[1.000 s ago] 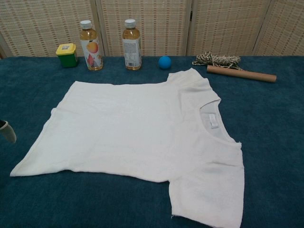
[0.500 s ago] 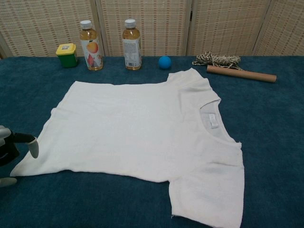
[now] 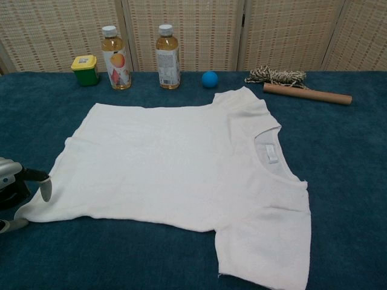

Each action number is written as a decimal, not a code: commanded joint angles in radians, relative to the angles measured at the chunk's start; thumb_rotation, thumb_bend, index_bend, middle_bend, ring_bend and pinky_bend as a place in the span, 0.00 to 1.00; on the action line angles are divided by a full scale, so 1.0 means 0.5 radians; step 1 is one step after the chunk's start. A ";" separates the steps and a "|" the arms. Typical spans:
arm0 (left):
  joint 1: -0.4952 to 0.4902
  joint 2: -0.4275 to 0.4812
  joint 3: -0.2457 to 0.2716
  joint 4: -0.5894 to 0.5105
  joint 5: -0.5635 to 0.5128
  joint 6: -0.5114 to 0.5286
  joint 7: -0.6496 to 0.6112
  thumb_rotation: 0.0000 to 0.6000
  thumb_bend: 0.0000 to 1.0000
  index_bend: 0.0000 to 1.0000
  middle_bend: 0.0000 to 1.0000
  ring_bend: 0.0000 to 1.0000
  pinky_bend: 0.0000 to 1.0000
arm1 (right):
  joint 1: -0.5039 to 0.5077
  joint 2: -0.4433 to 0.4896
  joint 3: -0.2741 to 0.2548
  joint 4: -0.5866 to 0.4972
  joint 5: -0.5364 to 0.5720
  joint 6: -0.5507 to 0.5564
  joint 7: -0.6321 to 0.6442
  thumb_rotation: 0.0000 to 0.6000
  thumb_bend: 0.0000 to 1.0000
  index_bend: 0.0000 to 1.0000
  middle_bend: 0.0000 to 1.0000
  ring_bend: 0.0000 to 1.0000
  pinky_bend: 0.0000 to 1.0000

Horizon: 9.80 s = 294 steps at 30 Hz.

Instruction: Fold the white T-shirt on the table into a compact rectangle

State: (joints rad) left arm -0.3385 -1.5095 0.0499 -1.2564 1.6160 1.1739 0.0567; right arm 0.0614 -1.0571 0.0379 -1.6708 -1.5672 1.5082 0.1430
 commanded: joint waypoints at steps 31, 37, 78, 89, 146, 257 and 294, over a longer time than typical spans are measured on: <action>-0.033 -0.109 -0.022 0.031 -0.062 0.071 0.002 1.00 0.57 0.65 0.96 0.91 1.00 | 0.072 -0.113 -0.039 0.127 -0.183 -0.037 0.017 1.00 0.31 0.23 0.38 0.31 0.37; -0.026 -0.081 -0.014 -0.050 -0.075 0.078 0.037 1.00 0.57 0.64 0.96 0.91 1.00 | 0.216 -0.266 -0.068 0.255 -0.428 -0.119 -0.168 1.00 0.32 0.25 0.61 0.62 0.71; -0.013 -0.044 -0.011 -0.165 -0.179 0.032 0.064 1.00 0.57 0.62 0.96 0.91 1.00 | 0.619 -1.040 -0.215 0.915 -0.386 -0.626 -0.244 1.00 0.20 0.47 0.89 0.88 0.94; 0.001 -0.042 -0.009 -0.146 -0.190 0.043 0.054 1.00 0.57 0.62 0.96 0.91 1.00 | 0.674 -1.128 -0.218 1.007 -0.346 -0.668 -0.244 1.00 0.21 0.47 0.89 0.88 0.94; 0.046 0.474 0.222 -0.618 0.137 0.207 -0.635 1.00 0.57 0.64 0.96 0.91 1.00 | 0.600 -0.547 -0.375 0.250 -0.345 -0.385 -0.115 1.00 0.59 0.79 0.95 0.92 0.94; -0.450 0.295 -0.246 -0.462 -0.958 -0.574 0.152 1.00 0.32 0.00 0.91 0.89 1.00 | 0.674 -1.166 0.056 0.778 -0.055 -0.550 -0.503 1.00 0.65 0.86 0.99 0.94 0.95; -0.049 0.707 -0.189 -1.015 -0.632 0.046 -0.026 1.00 0.30 0.00 0.91 0.89 1.00 | 0.878 -1.115 0.275 0.693 0.535 -1.039 -0.608 1.00 0.26 0.01 0.92 0.93 0.95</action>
State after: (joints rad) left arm -0.3644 -1.1575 -0.0449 -1.7624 1.2995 1.1955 0.0444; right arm 0.5029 -1.6422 0.1768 -1.2967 -1.2955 0.9875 -0.1734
